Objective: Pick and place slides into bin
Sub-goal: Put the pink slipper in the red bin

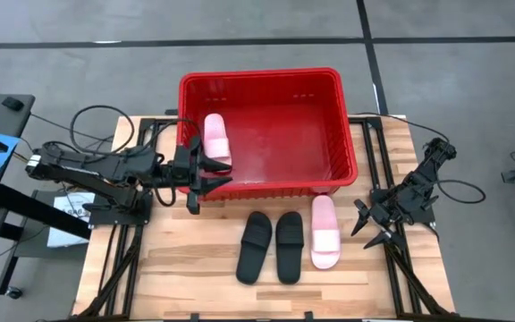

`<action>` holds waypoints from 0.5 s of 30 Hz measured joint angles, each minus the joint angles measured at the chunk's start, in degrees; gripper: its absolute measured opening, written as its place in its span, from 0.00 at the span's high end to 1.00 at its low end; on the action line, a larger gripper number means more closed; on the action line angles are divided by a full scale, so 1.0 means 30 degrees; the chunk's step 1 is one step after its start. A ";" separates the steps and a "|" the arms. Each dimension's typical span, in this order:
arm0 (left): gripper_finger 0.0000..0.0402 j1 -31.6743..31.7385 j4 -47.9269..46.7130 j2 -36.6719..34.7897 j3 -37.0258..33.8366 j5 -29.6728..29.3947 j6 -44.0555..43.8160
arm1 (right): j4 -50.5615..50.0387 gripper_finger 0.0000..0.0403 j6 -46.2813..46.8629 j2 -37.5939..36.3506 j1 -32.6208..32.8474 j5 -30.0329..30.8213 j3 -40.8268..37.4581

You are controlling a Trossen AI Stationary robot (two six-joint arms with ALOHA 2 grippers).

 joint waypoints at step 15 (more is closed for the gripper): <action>0.67 0.0013 0.0251 -0.0009 0.0000 -0.0034 0.0642 | 0.1849 0.41 0.5136 0.0014 -0.0154 0.1869 0.0001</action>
